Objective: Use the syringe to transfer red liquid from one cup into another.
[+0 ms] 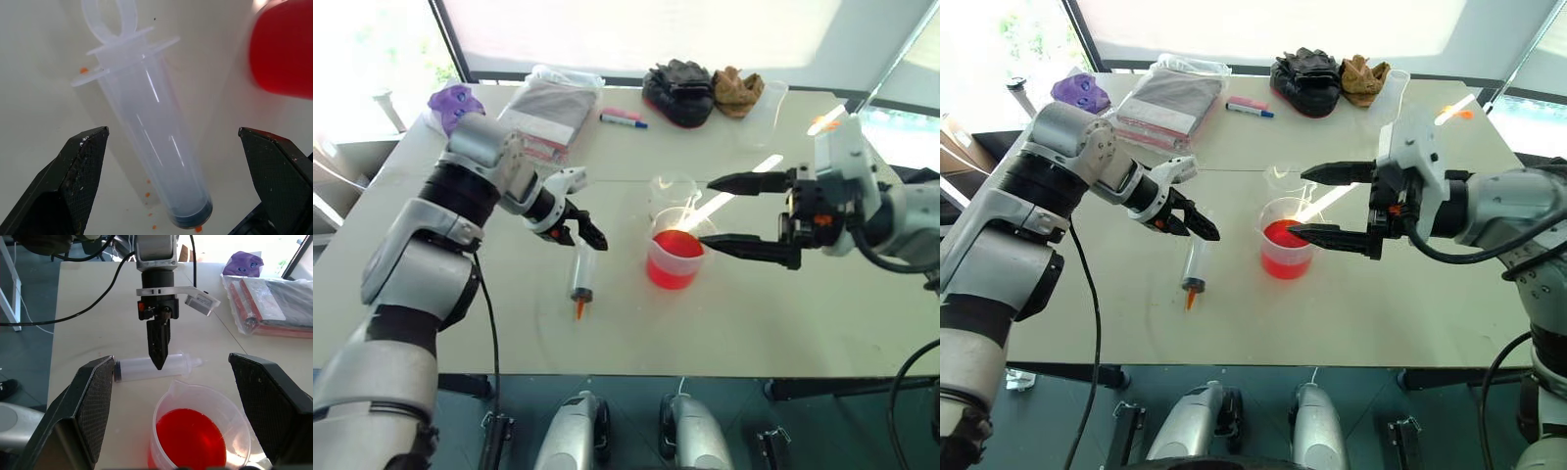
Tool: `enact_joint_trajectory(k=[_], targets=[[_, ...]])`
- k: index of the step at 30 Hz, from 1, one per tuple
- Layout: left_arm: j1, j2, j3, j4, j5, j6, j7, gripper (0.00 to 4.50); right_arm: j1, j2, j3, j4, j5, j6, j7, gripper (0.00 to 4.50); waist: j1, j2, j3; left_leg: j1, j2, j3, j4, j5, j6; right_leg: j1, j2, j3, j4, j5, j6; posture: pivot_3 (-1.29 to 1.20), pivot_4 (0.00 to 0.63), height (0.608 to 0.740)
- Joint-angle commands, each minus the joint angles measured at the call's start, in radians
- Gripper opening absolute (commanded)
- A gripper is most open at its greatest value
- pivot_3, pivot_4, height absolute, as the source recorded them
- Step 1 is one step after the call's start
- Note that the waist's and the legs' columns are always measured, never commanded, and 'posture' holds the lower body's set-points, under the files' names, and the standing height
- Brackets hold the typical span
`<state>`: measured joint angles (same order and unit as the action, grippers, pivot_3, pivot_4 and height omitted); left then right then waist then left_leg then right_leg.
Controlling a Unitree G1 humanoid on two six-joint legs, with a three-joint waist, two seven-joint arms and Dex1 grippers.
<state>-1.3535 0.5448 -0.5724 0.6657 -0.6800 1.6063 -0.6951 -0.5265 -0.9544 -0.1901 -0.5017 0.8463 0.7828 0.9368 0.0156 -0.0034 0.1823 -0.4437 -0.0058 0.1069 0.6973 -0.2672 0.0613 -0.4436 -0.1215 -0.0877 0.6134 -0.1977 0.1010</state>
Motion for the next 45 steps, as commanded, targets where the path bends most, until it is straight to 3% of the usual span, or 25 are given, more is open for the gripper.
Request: enact_joint_trajectory(k=[1, 11, 12, 19, 22, 24, 28, 30, 32, 36, 38, 43, 45], targets=[[0.006, -0.047, 0.009, 0.027, 0.049, 0.008, 0.016, 4.48, 0.009, 0.02, -0.032, -0.039, 0.011, -0.011, -0.047, 3.9, 0.0, 0.0, 0.0, -0.001, 0.0, 0.0, 0.0, 0.0, 0.0, 0.0, -0.001, 0.0, 0.0, 0.0, 0.0, 0.0, 0.15, 0.74], [0.042, -0.195, 0.114, 0.175, 0.248, -0.067, 0.089, 4.48, 0.051, 0.049, -0.052, -0.086, 0.041, 0.002, -0.138, 3.9, 0.003, 0.005, -0.003, 0.003, -0.001, -0.001, 0.001, -0.006, 0.004, 0.003, -0.004, -0.001, 0.0, 0.001, -0.003, 0.0, 0.15, 0.74], [0.044, -0.198, 0.117, 0.174, 0.26, -0.067, 0.085, 3.93, 0.053, 0.049, -0.052, -0.089, 0.042, 0.002, -0.143, 3.9, 0.002, 0.005, -0.004, 0.003, -0.001, -0.001, 0.001, -0.006, 0.004, 0.003, -0.004, 0.0, -0.001, 0.002, -0.003, 0.0, 0.15, 0.74], [0.067, -0.187, 0.107, 0.128, 0.31, -0.054, 0.052, 2.13, 0.079, 0.048, -0.059, -0.094, 0.045, -0.014, -0.155, 3.9, -0.001, 0.007, -0.005, 0.004, -0.001, -0.001, 0.001, -0.006, 0.004, 0.004, -0.004, 0.0, 0.0, 0.002, -0.004, 0.0, 0.15, 0.74], [0.073, -0.183, 0.118, 0.118, 0.322, -0.049, 0.047, 1.71, 0.082, 0.048, -0.056, -0.088, 0.041, -0.022, -0.151, 3.9, -0.001, 0.007, -0.005, 0.004, -0.001, -0.002, 0.001, -0.006, 0.004, 0.003, -0.004, 0.0, -0.001, 0.002, -0.004, 0.0, 0.15, 0.74], [0.084, -0.174, 0.151, 0.089, 0.325, -0.083, 0.047, 1.64, 0.077, 0.049, -0.05, -0.084, 0.04, -0.024, -0.15, 3.9, -0.001, 0.007, -0.005, 0.003, -0.001, -0.001, 0.001, -0.006, 0.004, 0.003, -0.005, 0.0, -0.001, 0.002, -0.004, 0.0, 0.15, 0.74], [0.145, -0.122, 0.243, -0.147, 0.325, -0.325, 0.013, 1.55, 0.083, 0.042, -0.054, -0.077, 0.037, -0.022, -0.151, 3.9, 0.0, 0.007, -0.005, 0.003, -0.001, -0.002, 0.001, -0.005, 0.003, 0.002, -0.006, 0.0, 0.0, 0.002, -0.005, 0.0, 0.15, 0.74], [0.12, -0.086, 0.378, -0.242, 0.278, -0.354, 0.013, 1.55, 0.098, 0.026, -0.088, -0.064, 0.046, -0.008, -0.152, 3.9, -0.001, 0.005, -0.002, 0.0, -0.001, -0.002, 0.001, -0.004, 0.002, 0.0, -0.006, 0.0, 0.0, 0.003, -0.006, 0.0, 0.15, 0.74], [0.116, -0.08, 0.433, -0.28, 0.259, -0.347, 0.018, 1.55, 0.108, 0.019, -0.105, -0.059, 0.052, -0.005, -0.15, 3.9, -0.003, 0.003, -0.001, -0.005, -0.001, -0.002, 0.001, -0.004, 0.001, -0.004, -0.006, 0.0, -0.001, 0.003, -0.006, 0.0, 0.15, 0.74], [0.073, 0.013, 0.575, -0.473, 0.244, -0.634, -0.053, 1.55, 0.03, 0.014, -0.237, 0.053, 0.109, -0.003, -0.198, 3.9, -0.006, 0.003, -0.001, -0.008, -0.001, 0.001, -0.002, -0.001, -0.004, -0.009, -0.007, -0.001, -0.001, 0.004, -0.004, 0.0, 0.15, 0.74], [0.07, 0.016, 0.591, -0.486, 0.231, -0.659, -0.072, 1.55, -0.006, 0.017, -0.241, 0.085, 0.086, -0.022, -0.214, 3.9, -0.005, 0.004, -0.001, -0.007, -0.001, 0.002, -0.003, 0.0, -0.002, -0.009, -0.007, -0.002, -0.001, 0.005, -0.003, 0.0, 0.15, 0.74], [0.088, -0.131, 0.589, -0.458, 0.249, -0.91, -0.09, 1.55, -0.121, -0.009, -0.064, 0.261, -0.266, -0.274, -0.223, 3.9, 0.003, 0.004, -0.002, -0.001, -0.002, 0.002, -0.003, 0.0, -0.003, -0.001, -0.006, -0.007, -0.003, 0.003, -0.005, 0.0, 0.15, 0.74], [0.112, -0.201, 0.589, -0.442, 0.237, -0.95, -0.089, 1.55, -0.15, 0.001, -0.011, 0.301, -0.336, -0.34, -0.204, 3.9, -0.003, 0.004, -0.001, 0.0, -0.002, 0.002, 0.001, -0.001, 0.001, 0.002, -0.005, -0.007, -0.003, 0.003, -0.005, 0.0, 0.15, 0.74]])
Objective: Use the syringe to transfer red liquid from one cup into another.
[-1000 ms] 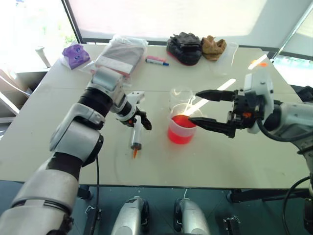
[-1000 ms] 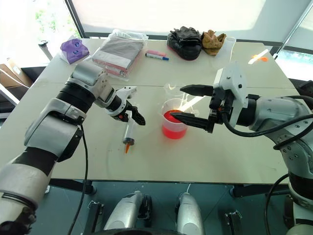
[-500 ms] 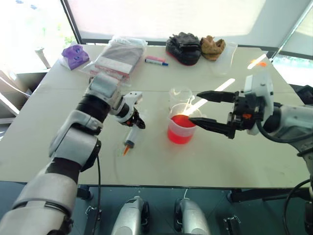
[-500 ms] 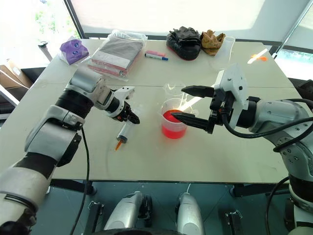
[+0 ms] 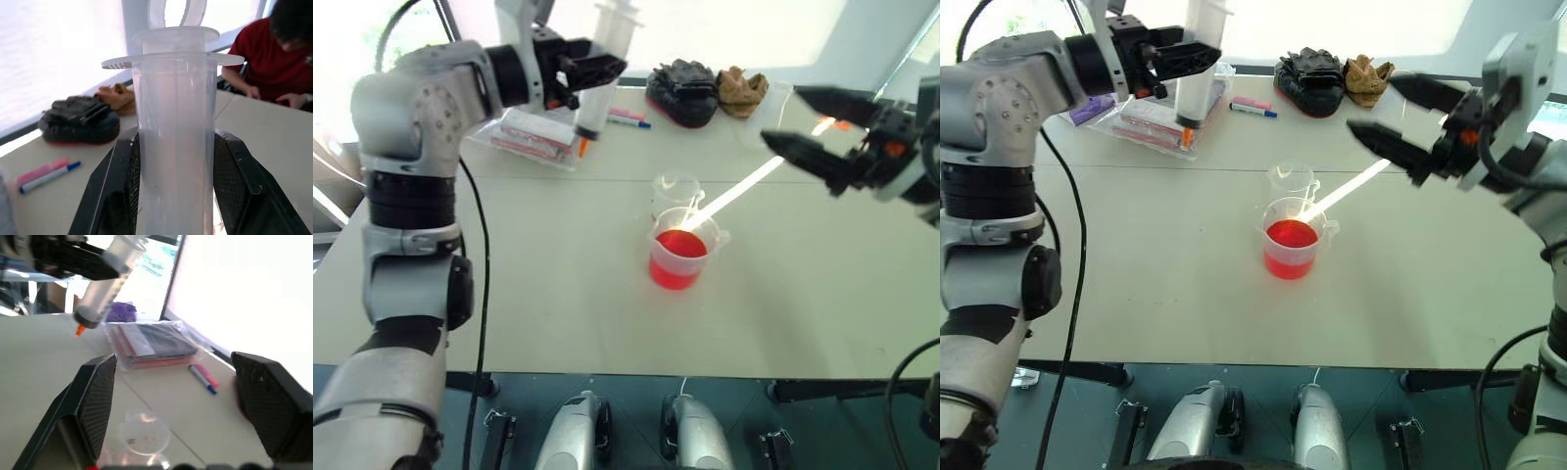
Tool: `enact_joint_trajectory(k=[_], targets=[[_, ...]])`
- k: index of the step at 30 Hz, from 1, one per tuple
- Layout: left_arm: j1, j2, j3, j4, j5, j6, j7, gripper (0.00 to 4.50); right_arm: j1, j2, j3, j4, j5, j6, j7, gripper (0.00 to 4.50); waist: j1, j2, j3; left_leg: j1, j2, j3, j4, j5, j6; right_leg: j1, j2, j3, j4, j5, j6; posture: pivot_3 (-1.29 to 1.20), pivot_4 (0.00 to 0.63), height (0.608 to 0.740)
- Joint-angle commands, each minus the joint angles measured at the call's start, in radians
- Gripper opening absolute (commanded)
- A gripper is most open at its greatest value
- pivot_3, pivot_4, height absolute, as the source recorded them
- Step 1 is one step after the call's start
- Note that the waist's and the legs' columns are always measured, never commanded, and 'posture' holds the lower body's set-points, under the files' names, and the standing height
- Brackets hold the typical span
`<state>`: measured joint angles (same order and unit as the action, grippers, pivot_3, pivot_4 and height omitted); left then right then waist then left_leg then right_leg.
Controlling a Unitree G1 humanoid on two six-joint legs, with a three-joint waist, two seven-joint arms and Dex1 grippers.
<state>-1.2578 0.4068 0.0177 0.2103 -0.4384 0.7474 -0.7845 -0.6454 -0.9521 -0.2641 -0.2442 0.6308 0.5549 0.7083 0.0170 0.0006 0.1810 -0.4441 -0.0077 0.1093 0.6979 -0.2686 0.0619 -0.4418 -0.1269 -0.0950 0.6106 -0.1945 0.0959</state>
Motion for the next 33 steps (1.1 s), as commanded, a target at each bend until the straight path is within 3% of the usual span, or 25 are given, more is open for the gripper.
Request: enact_joint_trajectory(k=[1, 6, 11, 18, 33], targets=[[0.025, -0.104, 0.013, 0.018, -0.03, -0.099, 0.001, 1.55, -0.063, 0.01, 0.083, 0.058, -0.142, -0.131, 0.022, 3.9, -0.005, 0.0, 0.0, 0.0, 0.0, 0.001, 0.001, 0.0, 0.002, 0.0, 0.001, 0.0, 0.0, 0.0, 0.0, 0.0, 0.15, 0.74], [0.049, -0.22, 0.047, 0.018, -0.111, -0.093, -0.014, 1.55, -0.171, 0.032, 0.11, 0.119, -0.212, -0.193, 0.024, 3.9, -0.008, 0.001, 0.002, -0.001, 0.001, 0.003, 0.001, 0.001, 0.004, -0.002, 0.004, 0.003, 0.002, 0.003, 0.01, 0.0, 0.15, 0.74], [0.132, -0.284, -0.009, 0.003, -0.105, -0.11, -0.012, 1.55, -0.212, 0.004, 0.111, 0.138, -0.276, -0.211, 0.032, 3.9, -0.004, 0.001, 0.002, 0.001, 0.002, 0.003, 0.001, 0.001, 0.003, 0.0, 0.007, 0.002, 0.001, 0.003, 0.01, 0.0, 0.15, 0.74], [0.231, -0.301, -0.068, -0.108, -0.114, -0.064, -0.014, 1.55, -0.212, 0.012, 0.085, 0.092, -0.261, -0.179, 0.037, 3.9, -0.005, 0.001, 0.002, 0.0, 0.002, 0.003, 0.002, 0.0, 0.004, 0.0, 0.006, 0.002, 0.001, 0.003, 0.01, 0.0, 0.15, 0.74], [0.249, -0.305, -0.097, -0.06, -0.071, -0.105, -0.025, 1.55, -0.127, 0.043, 0.068, -0.006, -0.219, -0.11, 0.064, 3.9, -0.004, 0.001, 0.002, 0.0, 0.002, 0.002, 0.002, 0.0, 0.004, 0.0, 0.006, 0.002, 0.001, 0.003, 0.01, 0.0, 0.15, 0.74]])
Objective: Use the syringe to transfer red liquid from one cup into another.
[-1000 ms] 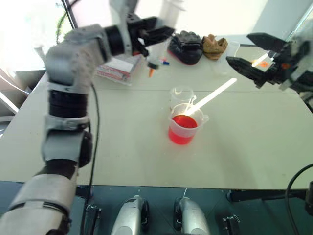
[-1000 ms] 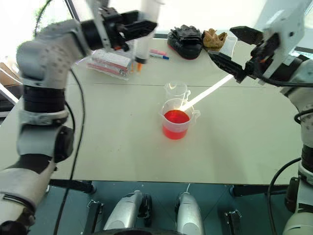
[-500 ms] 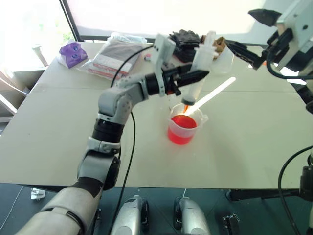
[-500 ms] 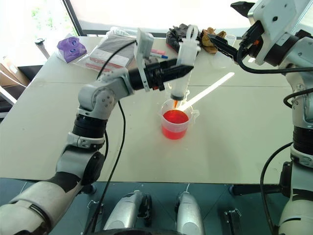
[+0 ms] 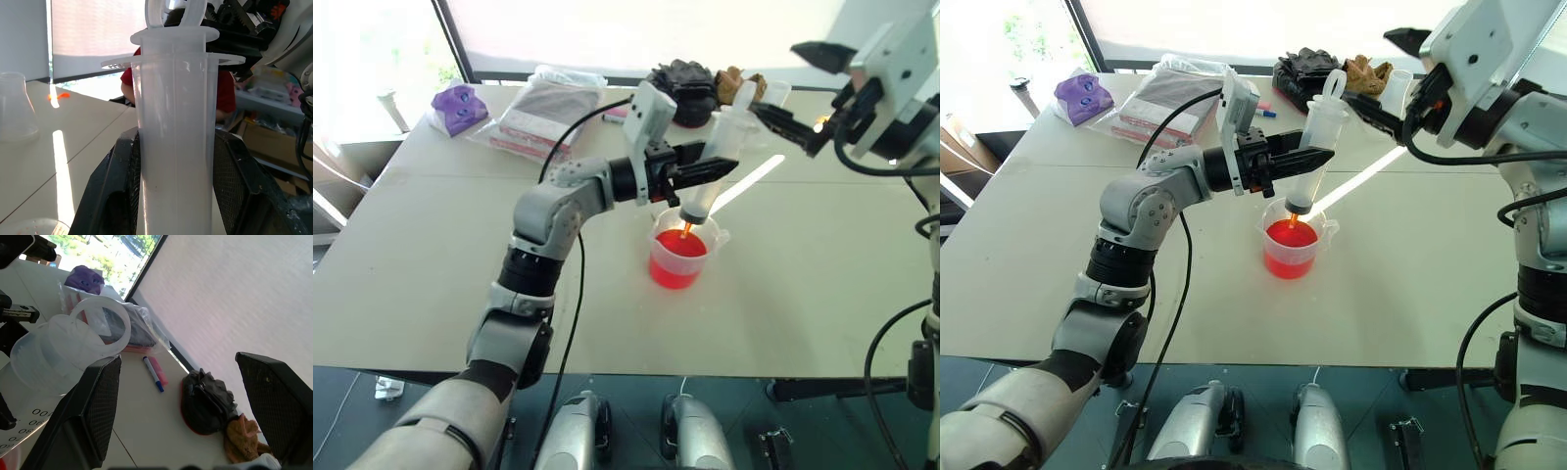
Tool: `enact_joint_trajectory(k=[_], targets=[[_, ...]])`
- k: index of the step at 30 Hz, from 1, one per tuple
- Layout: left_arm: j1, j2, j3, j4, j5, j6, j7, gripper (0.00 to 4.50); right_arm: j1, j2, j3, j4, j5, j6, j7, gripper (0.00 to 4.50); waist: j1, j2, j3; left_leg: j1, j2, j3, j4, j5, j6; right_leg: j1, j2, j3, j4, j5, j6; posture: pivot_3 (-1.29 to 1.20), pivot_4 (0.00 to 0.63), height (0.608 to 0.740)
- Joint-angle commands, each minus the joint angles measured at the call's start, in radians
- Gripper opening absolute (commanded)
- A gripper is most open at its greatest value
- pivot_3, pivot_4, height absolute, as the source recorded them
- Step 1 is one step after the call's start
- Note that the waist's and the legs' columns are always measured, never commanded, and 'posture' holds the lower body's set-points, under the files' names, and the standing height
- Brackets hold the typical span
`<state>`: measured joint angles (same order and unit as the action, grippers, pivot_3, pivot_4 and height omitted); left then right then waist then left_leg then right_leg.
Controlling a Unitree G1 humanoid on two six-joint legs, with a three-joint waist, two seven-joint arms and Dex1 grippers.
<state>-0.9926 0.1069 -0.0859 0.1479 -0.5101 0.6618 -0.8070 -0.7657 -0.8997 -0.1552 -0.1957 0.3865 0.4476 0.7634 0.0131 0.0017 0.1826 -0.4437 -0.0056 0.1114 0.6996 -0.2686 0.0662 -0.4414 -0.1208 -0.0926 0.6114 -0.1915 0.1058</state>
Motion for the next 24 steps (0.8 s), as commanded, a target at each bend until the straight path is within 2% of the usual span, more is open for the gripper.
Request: enact_joint_trajectory(k=[1, 11, 24], targets=[[-0.016, -0.002, 0.005, 0.009, 0.005, -0.025, -0.004, 1.55, -0.004, -0.013, -0.047, -0.055, 0.023, -0.001, 0.009, 3.9, 0.0, 0.0, 0.0, 0.0, 0.0, 0.0, 0.0, 0.0, 0.0, 0.0, 0.0, 0.0, 0.0, 0.0, 0.0, 0.0, 0.15, 0.74], [0.015, 0.004, -0.017, 0.021, 0.025, -0.042, -0.027, 1.55, 0.019, -0.033, -0.089, -0.086, 0.04, 0.026, 0.017, 3.9, 0.0, 0.0, 0.0, 0.0, 0.0, 0.0, 0.0, 0.0, 0.0, 0.0, 0.0, 0.0, 0.0, 0.0, 0.0, 0.0, 0.15, 0.74], [0.05, 0.001, -0.044, -0.006, 0.041, -0.041, -0.032, 1.55, 0.071, 0.004, -0.049, -0.081, 0.014, -0.007, 0.02, 3.9, 0.0, 0.0, 0.0, 0.0, 0.0, 0.0, 0.0, 0.0, 0.001, 0.0, -0.001, 0.0, 0.0, 0.0, 0.0, 0.0, 0.15, 0.74]])
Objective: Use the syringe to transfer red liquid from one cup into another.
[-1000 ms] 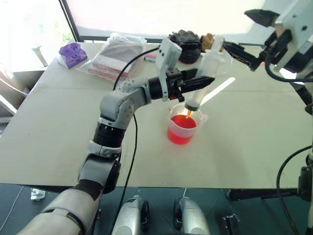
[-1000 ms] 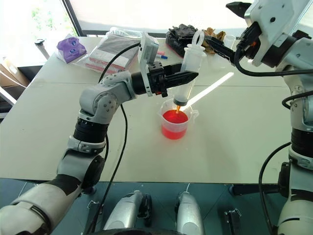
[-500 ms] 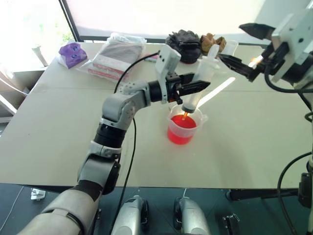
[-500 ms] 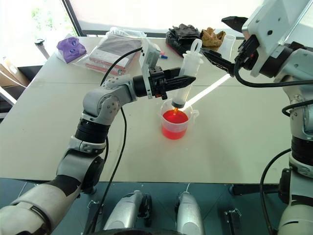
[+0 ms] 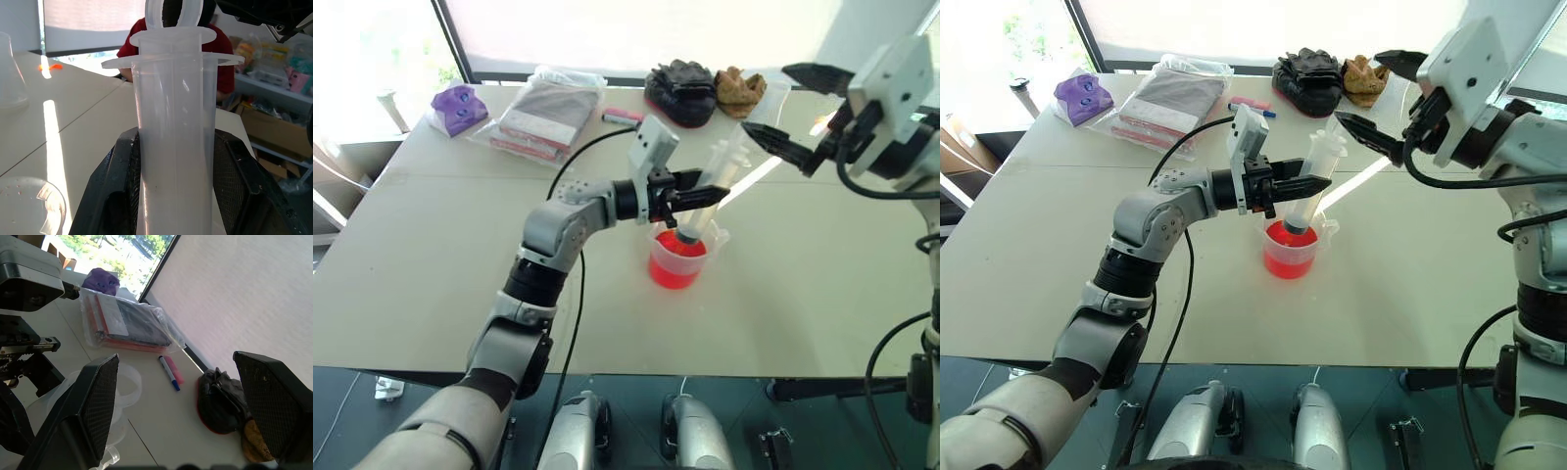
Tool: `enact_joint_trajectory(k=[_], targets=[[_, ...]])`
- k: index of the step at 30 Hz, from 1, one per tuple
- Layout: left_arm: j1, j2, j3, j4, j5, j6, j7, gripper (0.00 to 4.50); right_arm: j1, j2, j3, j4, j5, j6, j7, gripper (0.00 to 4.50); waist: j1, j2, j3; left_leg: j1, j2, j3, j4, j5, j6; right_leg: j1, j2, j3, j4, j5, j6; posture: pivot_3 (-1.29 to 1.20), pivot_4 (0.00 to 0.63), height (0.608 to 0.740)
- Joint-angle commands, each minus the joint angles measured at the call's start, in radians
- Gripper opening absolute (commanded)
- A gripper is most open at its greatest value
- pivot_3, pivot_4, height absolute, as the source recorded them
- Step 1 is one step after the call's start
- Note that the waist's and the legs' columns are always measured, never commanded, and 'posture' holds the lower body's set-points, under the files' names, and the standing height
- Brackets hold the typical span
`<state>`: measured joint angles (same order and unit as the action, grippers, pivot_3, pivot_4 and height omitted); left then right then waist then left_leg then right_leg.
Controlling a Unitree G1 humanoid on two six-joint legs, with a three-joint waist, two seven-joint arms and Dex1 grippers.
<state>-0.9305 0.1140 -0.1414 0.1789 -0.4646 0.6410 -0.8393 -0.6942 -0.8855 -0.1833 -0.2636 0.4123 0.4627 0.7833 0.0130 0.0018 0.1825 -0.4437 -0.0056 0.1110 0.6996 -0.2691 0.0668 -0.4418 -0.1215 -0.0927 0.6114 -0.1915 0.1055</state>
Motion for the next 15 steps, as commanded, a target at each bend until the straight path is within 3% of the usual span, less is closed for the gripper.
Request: enact_joint_trajectory(k=[1, 15], targets=[[-0.012, -0.003, 0.013, -0.034, -0.005, -0.022, 0.0, 1.55, 0.006, -0.015, -0.029, -0.011, -0.012, -0.021, -0.001, 3.9, 0.0, 0.0, 0.0, 0.0, 0.0, 0.0, 0.0, 0.0, 0.0, 0.0, 0.0, 0.0, 0.0, 0.0, 0.0, 0.0, 0.15, 0.74], [0.0, 0.0, 0.015, -0.036, -0.004, -0.022, -0.002, 1.55, 0.035, -0.026, -0.042, -0.026, -0.007, -0.009, -0.012, 3.9, 0.0, 0.0, 0.0, 0.0, 0.0, 0.0, 0.0, 0.0, 0.001, 0.0, 0.0, 0.0, 0.0, 0.0, 0.0, 0.0, 0.15, 0.74]])
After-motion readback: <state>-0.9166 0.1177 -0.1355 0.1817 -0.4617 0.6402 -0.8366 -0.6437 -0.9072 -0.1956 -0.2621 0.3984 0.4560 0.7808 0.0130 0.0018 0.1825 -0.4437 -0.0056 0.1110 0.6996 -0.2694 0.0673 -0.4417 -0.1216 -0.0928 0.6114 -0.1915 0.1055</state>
